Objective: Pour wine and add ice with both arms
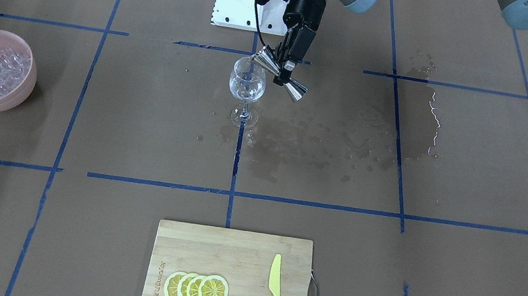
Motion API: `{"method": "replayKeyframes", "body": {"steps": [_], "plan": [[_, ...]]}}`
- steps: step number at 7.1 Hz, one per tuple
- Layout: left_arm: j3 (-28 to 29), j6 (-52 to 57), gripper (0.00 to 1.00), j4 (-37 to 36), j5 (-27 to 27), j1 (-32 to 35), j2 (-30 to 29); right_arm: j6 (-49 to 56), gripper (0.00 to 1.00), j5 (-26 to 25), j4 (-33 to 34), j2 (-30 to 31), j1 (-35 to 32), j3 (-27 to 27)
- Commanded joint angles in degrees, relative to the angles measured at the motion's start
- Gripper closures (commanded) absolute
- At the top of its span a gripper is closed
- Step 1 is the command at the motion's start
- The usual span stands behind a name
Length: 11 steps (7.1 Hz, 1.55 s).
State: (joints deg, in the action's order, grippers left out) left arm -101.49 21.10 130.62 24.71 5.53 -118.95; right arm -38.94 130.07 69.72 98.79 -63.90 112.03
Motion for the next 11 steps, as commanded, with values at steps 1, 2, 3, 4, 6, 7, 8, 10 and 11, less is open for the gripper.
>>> {"method": "replayKeyframes", "body": {"steps": [1, 2, 3, 4, 6, 7, 8, 10, 11], "plan": [[-0.28, 3.77, 1.00, -1.07, -0.63, 0.18, -0.15, 0.00, 0.00, 0.10, -0.02, 0.00, 0.00, -0.14], [-0.28, 7.78, 1.00, -1.07, -1.41, 0.18, -0.23, 0.00, 0.00, 0.10, -0.02, -0.08, 0.00, -0.14], [-0.37, 12.95, 1.00, -1.42, -2.81, 0.35, -0.67, 0.00, 0.00, 0.10, -0.02, -0.08, 0.00, -0.14], [-0.37, 17.44, 1.00, -1.51, -3.87, 0.35, -0.67, 0.00, 0.00, 0.10, -0.02, -0.08, 0.00, -0.14], [-0.37, 23.67, 1.00, -1.51, -4.32, 0.35, -0.67, -0.09, 0.00, 0.19, -0.02, -0.17, 0.00, -0.23], [-0.37, 25.47, 1.00, -1.51, -4.32, 0.27, -1.11, -0.09, 0.00, 0.19, -0.11, -0.26, 0.00, -0.75], [-0.20, 29.31, 1.00, -1.51, -4.41, 0.18, -1.46, -0.09, 0.00, 0.27, -0.11, -0.26, 0.00, -1.54], [-0.02, 29.79, 1.00, -1.51, -4.32, 0.35, -3.39, -0.09, 0.00, 0.45, -0.11, -0.26, 0.00, -1.90], [-0.46, 28.14, 1.00, -0.46, -4.41, 0.96, -3.31, -0.09, 0.00, 0.54, -0.11, -0.26, 0.00, -1.81]]}}
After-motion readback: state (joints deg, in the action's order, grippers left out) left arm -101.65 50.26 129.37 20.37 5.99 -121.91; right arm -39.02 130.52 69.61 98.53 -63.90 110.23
